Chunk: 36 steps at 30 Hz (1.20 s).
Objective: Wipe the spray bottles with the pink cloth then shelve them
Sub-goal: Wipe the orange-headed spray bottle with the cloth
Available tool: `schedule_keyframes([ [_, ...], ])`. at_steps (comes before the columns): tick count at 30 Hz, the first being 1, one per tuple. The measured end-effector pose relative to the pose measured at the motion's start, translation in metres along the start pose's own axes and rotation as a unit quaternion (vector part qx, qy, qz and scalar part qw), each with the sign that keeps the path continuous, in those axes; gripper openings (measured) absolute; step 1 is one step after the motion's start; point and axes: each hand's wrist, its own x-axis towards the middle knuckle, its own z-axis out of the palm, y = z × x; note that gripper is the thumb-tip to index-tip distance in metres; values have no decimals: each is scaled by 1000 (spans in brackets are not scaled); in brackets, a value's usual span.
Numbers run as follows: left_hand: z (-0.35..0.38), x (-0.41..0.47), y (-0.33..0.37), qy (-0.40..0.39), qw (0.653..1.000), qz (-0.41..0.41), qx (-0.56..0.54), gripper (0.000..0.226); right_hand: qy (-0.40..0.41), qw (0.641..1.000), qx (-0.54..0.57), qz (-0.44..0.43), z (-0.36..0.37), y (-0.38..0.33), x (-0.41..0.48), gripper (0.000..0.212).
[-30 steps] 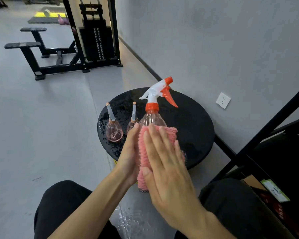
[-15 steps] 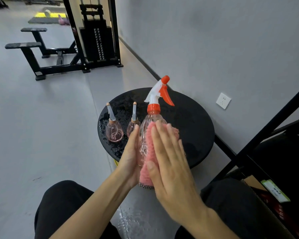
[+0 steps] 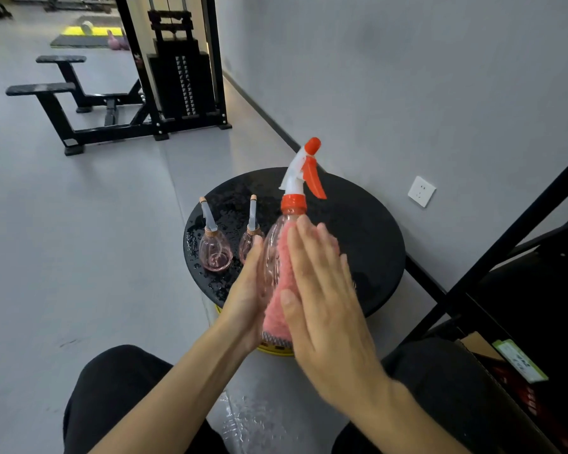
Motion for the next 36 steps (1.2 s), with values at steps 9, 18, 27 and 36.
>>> schedule_keyframes([
  [9, 1, -6, -3, -20, 999, -44, 7, 49, -24, 990, 133, 46, -14, 14, 24, 53],
  [18, 4, -8, 2, -25, 1000, 5, 16, 52, -28, 998, 54, 19, -5, 9, -5, 56],
  [27, 9, -13, -4, -34, 996, -56, 59, 55, -20, 987, 132, 90, -18, 18, 34, 56],
  [36, 14, -7, -2, -42, 998, 1, -36, 53, -4, 1000, -24, 10, 6, -9, -11, 67],
])
